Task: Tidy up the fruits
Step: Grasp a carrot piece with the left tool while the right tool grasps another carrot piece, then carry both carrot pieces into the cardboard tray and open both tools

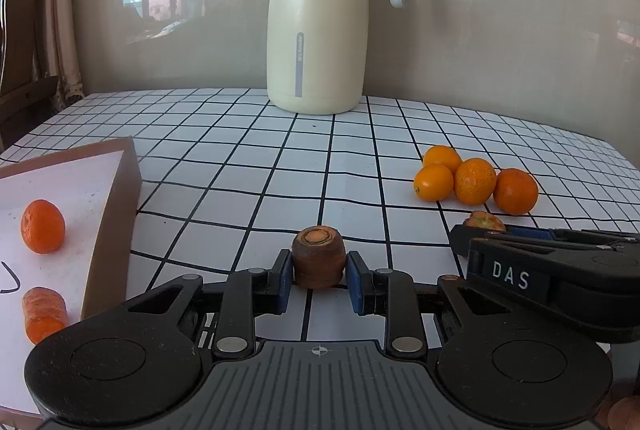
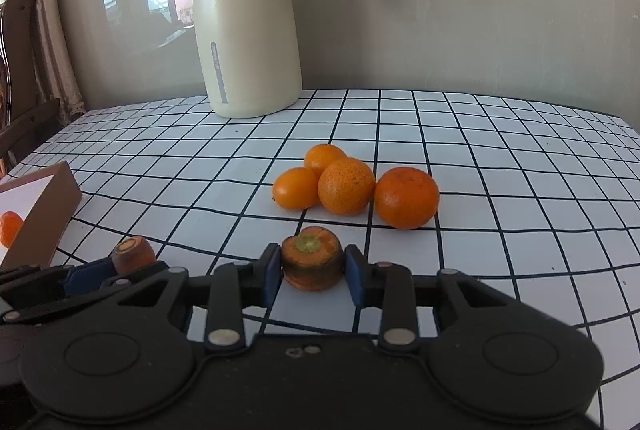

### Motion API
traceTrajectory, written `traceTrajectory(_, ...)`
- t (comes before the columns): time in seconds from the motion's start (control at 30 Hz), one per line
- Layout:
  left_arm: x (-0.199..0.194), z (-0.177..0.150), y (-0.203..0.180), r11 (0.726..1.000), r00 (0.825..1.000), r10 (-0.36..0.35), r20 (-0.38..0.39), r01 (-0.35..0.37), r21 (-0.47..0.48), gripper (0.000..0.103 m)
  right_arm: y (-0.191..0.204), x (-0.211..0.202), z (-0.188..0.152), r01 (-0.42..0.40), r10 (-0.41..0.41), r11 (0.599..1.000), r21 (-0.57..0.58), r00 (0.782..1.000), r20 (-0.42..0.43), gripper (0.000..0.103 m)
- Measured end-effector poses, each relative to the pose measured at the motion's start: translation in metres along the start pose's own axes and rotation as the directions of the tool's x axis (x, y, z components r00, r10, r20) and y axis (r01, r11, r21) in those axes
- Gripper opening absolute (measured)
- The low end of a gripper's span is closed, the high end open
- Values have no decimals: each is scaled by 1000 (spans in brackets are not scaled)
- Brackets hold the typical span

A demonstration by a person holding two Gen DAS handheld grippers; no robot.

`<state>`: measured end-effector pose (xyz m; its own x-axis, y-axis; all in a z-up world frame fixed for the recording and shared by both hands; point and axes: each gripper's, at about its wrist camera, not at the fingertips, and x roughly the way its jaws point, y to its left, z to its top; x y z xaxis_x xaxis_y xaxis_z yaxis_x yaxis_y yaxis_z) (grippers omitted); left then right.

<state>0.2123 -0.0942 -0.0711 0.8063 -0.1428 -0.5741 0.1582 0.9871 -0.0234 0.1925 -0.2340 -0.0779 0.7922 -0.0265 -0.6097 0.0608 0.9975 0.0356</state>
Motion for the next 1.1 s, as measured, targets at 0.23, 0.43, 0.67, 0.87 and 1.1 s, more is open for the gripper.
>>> traceTrajectory(0.23, -4, -1, -2, 1000, 1000, -19, 18, 18, 18, 29, -5, -11, -6, -34, 34, 999, 21, 999, 2, 25)
traceTrajectory(0.43, -14, -3, 0, 999, 999, -38, 26, 37, 24, 29, -12, -29, -12, -71, 71, 997, 19, 997, 2, 25)
traceTrajectory(0.67, -40, -14, 5, 997, 997, -66, 33, 65, 32, 29, -12, -59, -22, -122, 122, 992, -7, 992, 3, 25)
traceTrajectory(0.87, -71, -27, 7, 995, 995, -78, 57, 74, 71, 29, 2, -84, -37, -163, 163, 985, -62, 987, -12, 25)
traceTrajectory(1.1, -107, -40, 19, 994, 994, -74, 84, 67, 84, 29, 21, -103, -48, -207, 207, 975, -82, 978, -8, 25)
